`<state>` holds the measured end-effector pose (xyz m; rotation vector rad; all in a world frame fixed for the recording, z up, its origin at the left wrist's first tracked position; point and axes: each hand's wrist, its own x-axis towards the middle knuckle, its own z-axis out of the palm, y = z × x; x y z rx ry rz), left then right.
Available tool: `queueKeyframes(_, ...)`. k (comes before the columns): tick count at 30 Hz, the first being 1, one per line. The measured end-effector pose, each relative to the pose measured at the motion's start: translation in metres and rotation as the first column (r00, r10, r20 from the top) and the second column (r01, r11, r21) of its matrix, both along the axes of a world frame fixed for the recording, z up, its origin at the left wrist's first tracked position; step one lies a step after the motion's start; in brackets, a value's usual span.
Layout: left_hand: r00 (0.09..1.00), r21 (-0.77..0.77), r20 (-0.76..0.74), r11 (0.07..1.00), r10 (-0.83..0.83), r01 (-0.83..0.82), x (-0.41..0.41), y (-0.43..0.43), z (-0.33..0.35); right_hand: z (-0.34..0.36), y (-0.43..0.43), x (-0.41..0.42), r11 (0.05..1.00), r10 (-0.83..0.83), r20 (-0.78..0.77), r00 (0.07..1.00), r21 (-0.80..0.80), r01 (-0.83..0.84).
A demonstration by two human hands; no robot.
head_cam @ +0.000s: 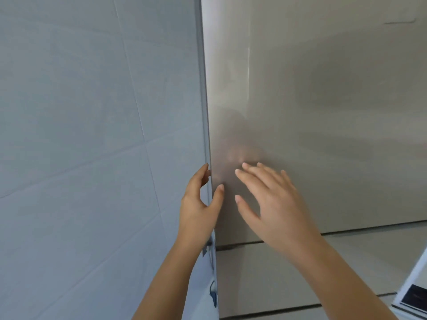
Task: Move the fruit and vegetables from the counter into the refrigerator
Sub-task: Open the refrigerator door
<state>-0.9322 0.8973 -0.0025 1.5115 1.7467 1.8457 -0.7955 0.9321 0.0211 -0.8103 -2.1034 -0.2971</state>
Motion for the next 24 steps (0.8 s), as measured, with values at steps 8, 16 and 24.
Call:
queueKeyframes(8,0.973,0.116,0.206,0.99,-0.105,0.082,-0.005,0.014,0.004,-0.001,0.003,-0.004,1.0,0.014,-0.061,0.998,0.025,-0.013)
queueKeyframes(16,0.933,0.125,0.305,0.98,-0.189,0.157,-0.007,0.012,0.004,-0.003,-0.005,-0.004,1.0,-0.011,-0.04,0.999,-0.003,0.011)
queueKeyframes(24,0.932,0.131,0.306,0.978,-0.194,0.161,-0.003,0.003,0.004,-0.006,-0.025,0.004,0.998,-0.07,-0.028,0.997,-0.01,0.07)
